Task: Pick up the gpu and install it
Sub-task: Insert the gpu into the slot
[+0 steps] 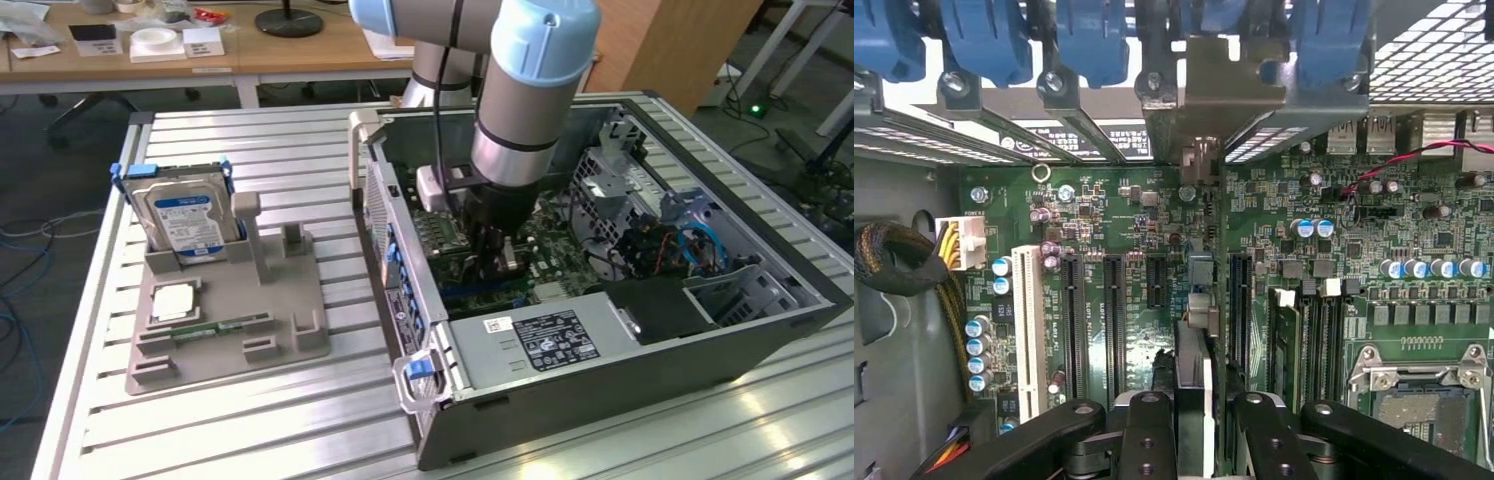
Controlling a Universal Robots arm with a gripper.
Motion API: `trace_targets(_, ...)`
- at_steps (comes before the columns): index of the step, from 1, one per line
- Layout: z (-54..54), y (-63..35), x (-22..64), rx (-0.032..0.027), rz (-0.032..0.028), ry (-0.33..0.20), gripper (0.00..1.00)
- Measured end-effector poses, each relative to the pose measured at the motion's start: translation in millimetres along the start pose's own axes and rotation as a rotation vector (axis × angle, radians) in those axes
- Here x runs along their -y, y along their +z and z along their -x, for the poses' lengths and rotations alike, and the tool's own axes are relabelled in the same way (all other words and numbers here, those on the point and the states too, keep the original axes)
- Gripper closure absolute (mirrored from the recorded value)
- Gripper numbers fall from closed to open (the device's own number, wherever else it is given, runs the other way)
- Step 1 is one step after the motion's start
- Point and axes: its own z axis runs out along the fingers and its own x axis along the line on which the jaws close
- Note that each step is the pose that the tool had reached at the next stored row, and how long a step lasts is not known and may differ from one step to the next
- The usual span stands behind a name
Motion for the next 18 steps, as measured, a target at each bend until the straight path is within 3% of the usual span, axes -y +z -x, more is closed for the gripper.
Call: trace_targets(18, -0.1, 4.1, -0.2, 0.0004, 0.0, 0.0, 0.73)
